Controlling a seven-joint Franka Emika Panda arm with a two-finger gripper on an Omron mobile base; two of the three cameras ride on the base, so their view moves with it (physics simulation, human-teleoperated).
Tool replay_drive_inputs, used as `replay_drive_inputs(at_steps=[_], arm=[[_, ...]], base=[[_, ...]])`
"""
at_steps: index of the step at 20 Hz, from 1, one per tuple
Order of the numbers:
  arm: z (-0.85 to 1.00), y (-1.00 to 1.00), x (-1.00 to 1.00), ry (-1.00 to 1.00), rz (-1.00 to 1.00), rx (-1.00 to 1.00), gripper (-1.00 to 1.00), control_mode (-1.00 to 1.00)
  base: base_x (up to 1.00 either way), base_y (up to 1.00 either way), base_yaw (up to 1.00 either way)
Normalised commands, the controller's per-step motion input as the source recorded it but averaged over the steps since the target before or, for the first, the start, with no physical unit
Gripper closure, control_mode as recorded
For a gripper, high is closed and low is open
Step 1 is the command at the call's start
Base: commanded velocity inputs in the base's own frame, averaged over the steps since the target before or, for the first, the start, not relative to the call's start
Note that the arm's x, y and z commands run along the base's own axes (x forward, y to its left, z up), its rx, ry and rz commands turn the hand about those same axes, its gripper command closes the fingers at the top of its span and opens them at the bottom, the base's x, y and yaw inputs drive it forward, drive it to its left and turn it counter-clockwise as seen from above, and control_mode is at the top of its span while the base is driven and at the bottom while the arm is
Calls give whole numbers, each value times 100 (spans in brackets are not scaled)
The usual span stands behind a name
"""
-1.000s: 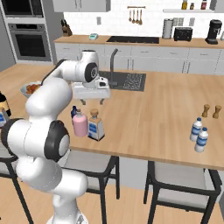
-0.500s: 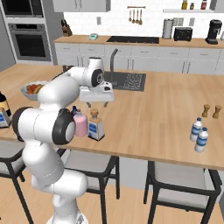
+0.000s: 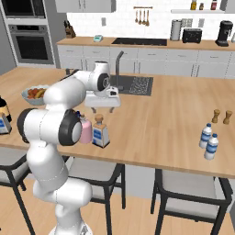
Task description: Move the plastic bottles in the middle to the plastics group, and the glass bottles in the middle to the glass group.
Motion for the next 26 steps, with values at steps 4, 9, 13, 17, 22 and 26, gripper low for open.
replay_drive_inputs(at_steps=[4,9,13,17,22,26], arm=[[0,15,-19,1,0,0,-100,-100],[-5,16,-5,0,1,0,-100,-100],[-17,9,0,0,1,0,-100,-100],[-30,3,0,0,0,0,-100,-100],[-36,0,2,0,0,0,-100,-100],[-27,0,0,0,0,0,-100,-100]], base=[[0,0,0],[0,0,0],[0,0,0],[0,0,0],[0,0,0],[0,0,0]])
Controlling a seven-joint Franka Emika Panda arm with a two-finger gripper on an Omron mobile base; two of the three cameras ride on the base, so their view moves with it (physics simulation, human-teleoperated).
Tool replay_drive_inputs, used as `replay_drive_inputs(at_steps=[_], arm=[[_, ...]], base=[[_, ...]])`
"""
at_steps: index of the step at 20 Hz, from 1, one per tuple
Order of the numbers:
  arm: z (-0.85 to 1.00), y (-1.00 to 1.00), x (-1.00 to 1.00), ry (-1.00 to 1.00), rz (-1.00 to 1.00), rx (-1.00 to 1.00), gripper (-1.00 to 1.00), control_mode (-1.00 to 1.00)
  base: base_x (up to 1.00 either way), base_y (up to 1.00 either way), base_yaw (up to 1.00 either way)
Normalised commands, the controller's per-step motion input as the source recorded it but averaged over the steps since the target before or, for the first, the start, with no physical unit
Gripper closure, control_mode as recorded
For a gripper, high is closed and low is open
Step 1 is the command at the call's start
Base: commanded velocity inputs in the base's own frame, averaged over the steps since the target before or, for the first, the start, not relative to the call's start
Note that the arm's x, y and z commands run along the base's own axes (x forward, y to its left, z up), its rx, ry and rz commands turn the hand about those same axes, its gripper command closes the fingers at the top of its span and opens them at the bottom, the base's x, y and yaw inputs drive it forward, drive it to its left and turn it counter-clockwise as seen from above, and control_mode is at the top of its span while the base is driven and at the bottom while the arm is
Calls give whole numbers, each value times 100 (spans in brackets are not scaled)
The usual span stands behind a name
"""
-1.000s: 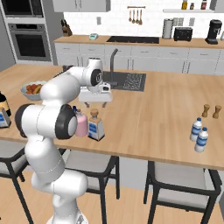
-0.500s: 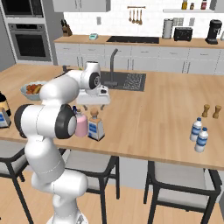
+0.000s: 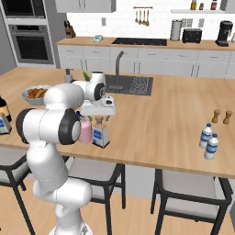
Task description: Move the plastic bottles in the middle to the plastics group, and the glass bottles in the middle to the glass group.
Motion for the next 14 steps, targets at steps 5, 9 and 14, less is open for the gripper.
replay_drive_inputs(at_steps=[5,9,14], arm=[[0,0,0,0,0,0,-100,-100],[0,0,0,0,0,0,100,-100],[0,0,0,0,0,0,100,-100]], base=[[0,0,0],[0,0,0],[0,0,0]])
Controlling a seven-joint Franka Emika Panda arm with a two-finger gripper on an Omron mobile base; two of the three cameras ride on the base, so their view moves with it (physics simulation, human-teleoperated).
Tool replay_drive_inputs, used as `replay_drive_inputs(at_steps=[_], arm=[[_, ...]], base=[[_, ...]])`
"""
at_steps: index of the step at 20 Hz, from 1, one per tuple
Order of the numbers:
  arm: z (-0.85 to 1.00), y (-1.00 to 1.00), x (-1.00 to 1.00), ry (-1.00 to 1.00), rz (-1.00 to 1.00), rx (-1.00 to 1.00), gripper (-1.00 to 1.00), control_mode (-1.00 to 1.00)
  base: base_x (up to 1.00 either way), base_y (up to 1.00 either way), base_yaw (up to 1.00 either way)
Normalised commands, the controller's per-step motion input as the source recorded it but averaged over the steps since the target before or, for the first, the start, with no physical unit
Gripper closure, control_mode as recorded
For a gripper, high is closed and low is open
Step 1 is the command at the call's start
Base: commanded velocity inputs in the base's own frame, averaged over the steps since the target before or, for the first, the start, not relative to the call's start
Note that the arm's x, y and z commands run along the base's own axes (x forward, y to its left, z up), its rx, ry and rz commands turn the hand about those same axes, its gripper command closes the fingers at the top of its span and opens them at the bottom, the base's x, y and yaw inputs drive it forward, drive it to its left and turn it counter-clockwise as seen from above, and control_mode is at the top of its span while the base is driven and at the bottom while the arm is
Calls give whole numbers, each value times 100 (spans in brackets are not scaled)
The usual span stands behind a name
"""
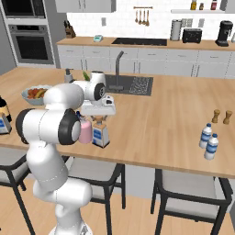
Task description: Move the plastic bottles in the middle to the plastics group, and the glass bottles in the middle to the glass group.
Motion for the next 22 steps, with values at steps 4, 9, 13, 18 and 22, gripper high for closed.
replay_drive_inputs(at_steps=[4,9,13,18,22], arm=[[5,0,-21,-3,-2,0,100,-100],[64,-1,-46,-1,-3,0,100,-100],[72,-4,-73,0,-2,0,100,-100],[62,1,-66,0,0,0,100,-100],[16,46,-81,-10,10,0,100,-100]], base=[[0,0,0],[0,0,0],[0,0,0],[0,0,0],[0,0,0]])
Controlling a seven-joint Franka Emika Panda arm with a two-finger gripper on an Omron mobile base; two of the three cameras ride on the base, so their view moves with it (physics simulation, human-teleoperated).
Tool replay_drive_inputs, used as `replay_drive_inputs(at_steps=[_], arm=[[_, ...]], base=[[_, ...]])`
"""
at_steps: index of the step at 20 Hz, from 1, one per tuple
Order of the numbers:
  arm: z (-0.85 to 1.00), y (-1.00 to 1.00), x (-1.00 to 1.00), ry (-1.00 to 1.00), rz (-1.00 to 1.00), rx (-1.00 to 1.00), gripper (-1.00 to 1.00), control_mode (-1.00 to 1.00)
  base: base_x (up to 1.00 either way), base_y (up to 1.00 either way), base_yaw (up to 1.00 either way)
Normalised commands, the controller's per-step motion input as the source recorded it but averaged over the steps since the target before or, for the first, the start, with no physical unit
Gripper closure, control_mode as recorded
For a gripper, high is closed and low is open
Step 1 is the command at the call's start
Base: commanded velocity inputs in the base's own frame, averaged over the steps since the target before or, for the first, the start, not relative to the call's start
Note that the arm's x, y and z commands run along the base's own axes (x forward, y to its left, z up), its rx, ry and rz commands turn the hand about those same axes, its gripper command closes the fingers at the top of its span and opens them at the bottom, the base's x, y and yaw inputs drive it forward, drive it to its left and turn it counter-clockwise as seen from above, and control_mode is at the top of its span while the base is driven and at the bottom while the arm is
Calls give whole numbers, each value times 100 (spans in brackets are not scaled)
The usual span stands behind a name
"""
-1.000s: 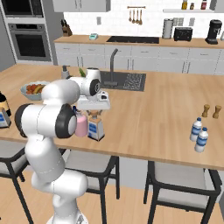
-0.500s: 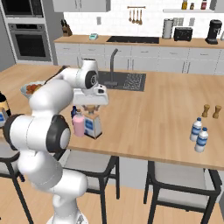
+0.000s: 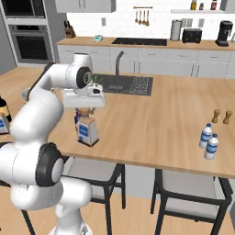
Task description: Move the plastic bottles in the middle to the plastics group, and the glass bottles in the middle to the glass group.
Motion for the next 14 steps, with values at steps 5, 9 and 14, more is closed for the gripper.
replay_drive_inputs(at_steps=[5,9,14], arm=[[0,97,-39,-13,17,0,100,-100],[17,100,-15,-6,24,0,100,-100],[21,100,-6,1,35,-1,100,-100]], base=[[0,0,0],[0,0,0],[0,0,0]])
